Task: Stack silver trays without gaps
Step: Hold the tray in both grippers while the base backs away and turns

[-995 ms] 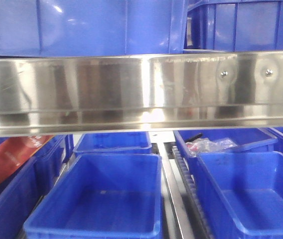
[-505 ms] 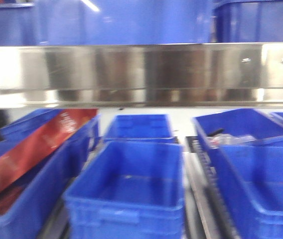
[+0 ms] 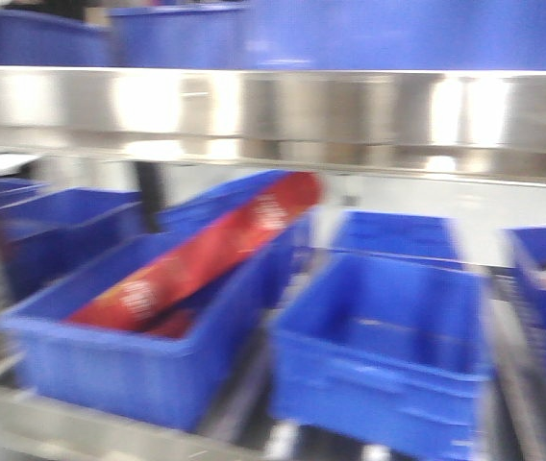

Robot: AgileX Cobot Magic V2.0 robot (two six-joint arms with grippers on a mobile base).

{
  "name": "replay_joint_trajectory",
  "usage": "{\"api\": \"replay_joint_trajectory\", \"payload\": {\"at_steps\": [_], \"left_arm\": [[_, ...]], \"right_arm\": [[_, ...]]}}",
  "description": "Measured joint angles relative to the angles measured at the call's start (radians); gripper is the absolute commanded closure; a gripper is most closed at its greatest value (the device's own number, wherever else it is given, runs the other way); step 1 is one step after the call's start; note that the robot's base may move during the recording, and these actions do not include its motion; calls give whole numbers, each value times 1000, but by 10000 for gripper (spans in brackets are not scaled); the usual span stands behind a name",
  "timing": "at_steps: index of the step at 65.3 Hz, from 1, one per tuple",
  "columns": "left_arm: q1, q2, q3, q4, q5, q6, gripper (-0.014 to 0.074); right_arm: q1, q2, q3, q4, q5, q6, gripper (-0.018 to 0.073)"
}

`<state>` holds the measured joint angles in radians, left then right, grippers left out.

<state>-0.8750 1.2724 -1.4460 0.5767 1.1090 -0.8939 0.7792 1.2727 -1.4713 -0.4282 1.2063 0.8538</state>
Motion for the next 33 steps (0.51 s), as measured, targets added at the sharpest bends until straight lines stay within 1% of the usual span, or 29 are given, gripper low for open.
{"api": "replay_joint_trajectory", "payload": {"at_steps": [33], "left_arm": [[0, 0, 0, 2, 0, 0, 613]], "right_arm": [[0, 0, 0, 0, -2, 0, 637]]}}
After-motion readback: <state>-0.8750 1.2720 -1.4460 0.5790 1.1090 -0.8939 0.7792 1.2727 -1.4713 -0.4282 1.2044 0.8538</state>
